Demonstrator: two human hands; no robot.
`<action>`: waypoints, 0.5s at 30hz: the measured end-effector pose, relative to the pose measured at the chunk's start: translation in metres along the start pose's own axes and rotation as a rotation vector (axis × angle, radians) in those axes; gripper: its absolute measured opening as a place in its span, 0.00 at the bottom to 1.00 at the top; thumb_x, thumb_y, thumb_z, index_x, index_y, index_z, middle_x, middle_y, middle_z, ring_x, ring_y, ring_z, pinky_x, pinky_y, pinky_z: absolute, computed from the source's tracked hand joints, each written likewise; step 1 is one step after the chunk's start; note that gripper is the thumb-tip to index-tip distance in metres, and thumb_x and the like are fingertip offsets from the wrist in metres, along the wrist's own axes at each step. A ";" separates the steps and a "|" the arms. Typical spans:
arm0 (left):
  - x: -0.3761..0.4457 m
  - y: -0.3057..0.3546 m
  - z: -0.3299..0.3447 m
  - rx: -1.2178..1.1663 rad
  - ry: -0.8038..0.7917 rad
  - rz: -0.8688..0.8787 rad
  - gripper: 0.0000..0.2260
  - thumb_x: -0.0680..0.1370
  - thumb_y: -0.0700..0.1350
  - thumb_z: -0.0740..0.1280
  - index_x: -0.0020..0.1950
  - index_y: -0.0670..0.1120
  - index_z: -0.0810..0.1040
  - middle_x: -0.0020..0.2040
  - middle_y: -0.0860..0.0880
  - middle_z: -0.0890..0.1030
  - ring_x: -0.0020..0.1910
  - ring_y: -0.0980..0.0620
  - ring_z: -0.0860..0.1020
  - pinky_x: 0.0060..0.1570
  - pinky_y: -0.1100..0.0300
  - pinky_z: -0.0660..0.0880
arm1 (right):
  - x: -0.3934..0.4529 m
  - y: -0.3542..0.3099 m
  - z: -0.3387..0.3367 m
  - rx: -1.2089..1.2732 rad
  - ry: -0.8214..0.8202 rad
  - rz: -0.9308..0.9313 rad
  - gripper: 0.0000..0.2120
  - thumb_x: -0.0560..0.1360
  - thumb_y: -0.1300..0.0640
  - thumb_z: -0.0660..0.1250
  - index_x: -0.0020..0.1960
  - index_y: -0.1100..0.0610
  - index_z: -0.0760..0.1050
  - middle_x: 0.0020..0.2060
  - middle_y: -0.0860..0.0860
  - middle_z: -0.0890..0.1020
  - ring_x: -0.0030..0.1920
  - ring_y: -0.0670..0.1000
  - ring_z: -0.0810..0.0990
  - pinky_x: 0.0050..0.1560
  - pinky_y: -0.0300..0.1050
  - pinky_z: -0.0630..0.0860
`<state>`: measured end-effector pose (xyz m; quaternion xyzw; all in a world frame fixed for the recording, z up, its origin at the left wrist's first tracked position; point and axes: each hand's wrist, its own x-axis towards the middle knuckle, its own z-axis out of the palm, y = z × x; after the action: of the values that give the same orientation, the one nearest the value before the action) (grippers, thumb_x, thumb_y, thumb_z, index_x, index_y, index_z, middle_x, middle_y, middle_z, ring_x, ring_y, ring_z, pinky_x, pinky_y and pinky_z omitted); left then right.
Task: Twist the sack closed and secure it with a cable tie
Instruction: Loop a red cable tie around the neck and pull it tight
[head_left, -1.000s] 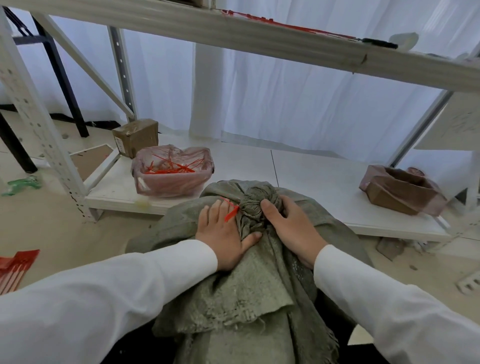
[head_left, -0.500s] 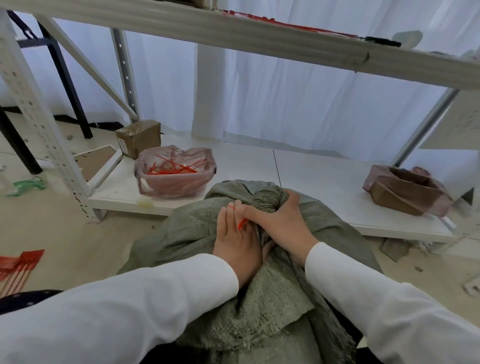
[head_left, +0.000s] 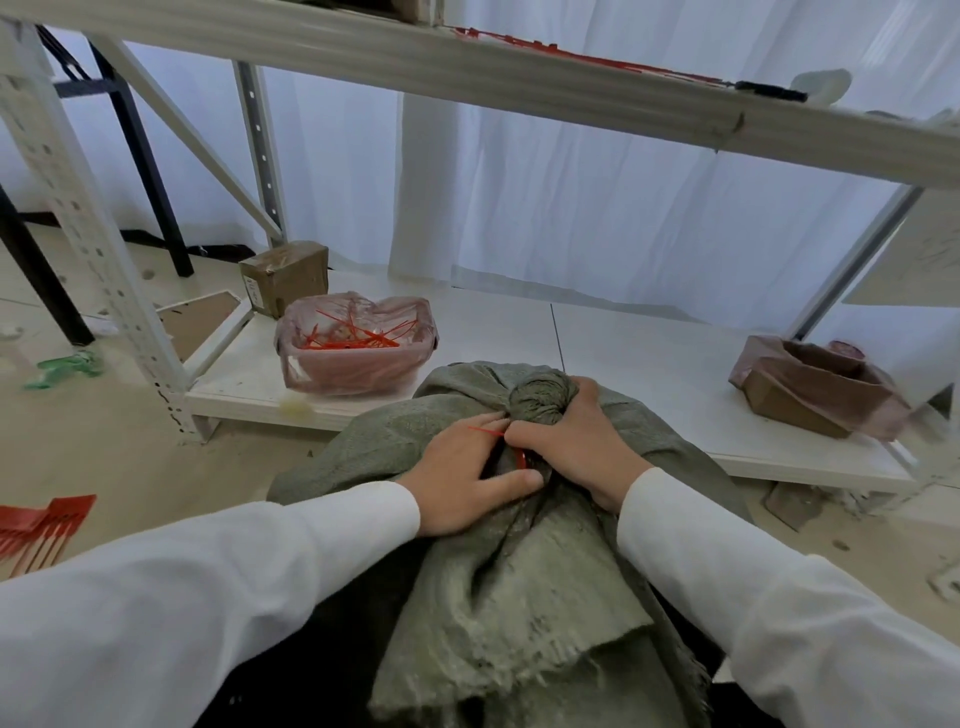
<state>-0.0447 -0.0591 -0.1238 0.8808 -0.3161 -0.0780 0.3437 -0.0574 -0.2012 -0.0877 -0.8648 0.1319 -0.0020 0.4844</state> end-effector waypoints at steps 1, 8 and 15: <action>-0.001 -0.003 -0.003 -0.173 0.008 -0.009 0.37 0.64 0.68 0.58 0.66 0.48 0.72 0.65 0.49 0.74 0.67 0.53 0.69 0.70 0.56 0.62 | -0.001 0.000 -0.002 0.022 -0.007 -0.004 0.34 0.62 0.52 0.75 0.60 0.55 0.58 0.55 0.54 0.74 0.55 0.53 0.75 0.56 0.47 0.73; -0.002 -0.001 -0.016 -0.513 0.203 -0.160 0.05 0.73 0.44 0.70 0.44 0.55 0.82 0.45 0.55 0.83 0.47 0.58 0.80 0.52 0.64 0.73 | -0.003 0.002 -0.006 0.108 -0.021 -0.036 0.31 0.66 0.58 0.74 0.61 0.56 0.59 0.47 0.48 0.74 0.47 0.46 0.75 0.43 0.40 0.71; -0.001 0.004 -0.010 -0.446 0.323 -0.127 0.08 0.73 0.45 0.70 0.40 0.58 0.78 0.42 0.54 0.81 0.43 0.53 0.79 0.47 0.64 0.74 | -0.002 0.008 -0.009 0.051 -0.050 -0.066 0.32 0.66 0.50 0.74 0.59 0.51 0.55 0.59 0.53 0.71 0.60 0.52 0.72 0.63 0.49 0.70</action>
<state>-0.0443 -0.0551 -0.1141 0.8023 -0.1766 -0.0255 0.5696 -0.0628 -0.2121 -0.0897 -0.8558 0.0911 0.0002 0.5091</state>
